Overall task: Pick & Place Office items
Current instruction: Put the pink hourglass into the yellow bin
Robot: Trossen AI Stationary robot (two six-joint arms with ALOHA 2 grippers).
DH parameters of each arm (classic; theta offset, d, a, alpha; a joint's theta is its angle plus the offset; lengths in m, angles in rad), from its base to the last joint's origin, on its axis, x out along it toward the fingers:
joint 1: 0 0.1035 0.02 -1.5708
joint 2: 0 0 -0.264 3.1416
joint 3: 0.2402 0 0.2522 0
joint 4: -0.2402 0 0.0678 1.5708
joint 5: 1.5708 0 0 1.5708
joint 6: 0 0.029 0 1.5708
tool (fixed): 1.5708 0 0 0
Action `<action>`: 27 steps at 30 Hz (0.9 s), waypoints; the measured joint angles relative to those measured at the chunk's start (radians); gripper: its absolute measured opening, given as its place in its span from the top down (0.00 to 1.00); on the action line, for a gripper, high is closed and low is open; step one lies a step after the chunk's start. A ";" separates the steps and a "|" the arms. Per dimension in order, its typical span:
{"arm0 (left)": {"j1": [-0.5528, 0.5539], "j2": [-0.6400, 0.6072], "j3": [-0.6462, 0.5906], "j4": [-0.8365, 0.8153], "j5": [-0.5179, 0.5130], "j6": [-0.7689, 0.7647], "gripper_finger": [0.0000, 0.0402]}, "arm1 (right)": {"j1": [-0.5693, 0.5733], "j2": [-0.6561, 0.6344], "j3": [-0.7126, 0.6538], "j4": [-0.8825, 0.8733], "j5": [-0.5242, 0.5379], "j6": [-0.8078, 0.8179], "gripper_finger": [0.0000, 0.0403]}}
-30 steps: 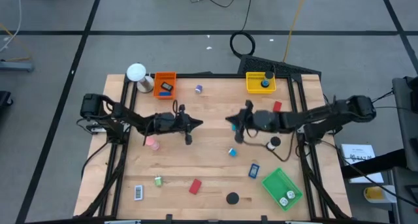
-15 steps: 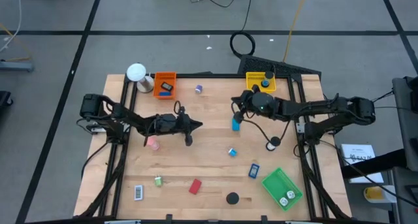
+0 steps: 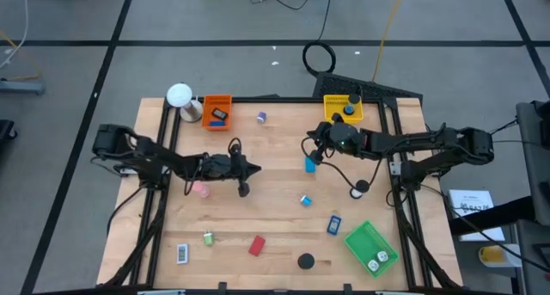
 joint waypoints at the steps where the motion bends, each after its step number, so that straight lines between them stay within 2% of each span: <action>1: -0.003 -0.027 0.000 -0.028 -0.007 0.001 0.95 | 0.000 0.000 0.000 0.000 0.000 -0.001 1.00; 12: -0.040 -0.332 0.000 -0.490 -0.095 -0.046 0.95 | 0.000 0.000 0.000 0.000 0.001 -0.023 1.00; 19: -0.074 -0.426 0.003 -0.640 -0.098 -0.041 0.87 | 0.000 0.000 0.000 0.018 0.005 -0.058 1.00; 23: -0.074 -0.457 0.083 -0.815 -0.100 -0.037 0.85 | 0.000 0.000 0.000 0.051 0.006 -0.172 1.00; 27: -0.074 -0.467 0.186 -0.982 -0.102 -0.031 0.90 | 0.000 -0.001 0.000 0.087 0.005 -0.245 1.00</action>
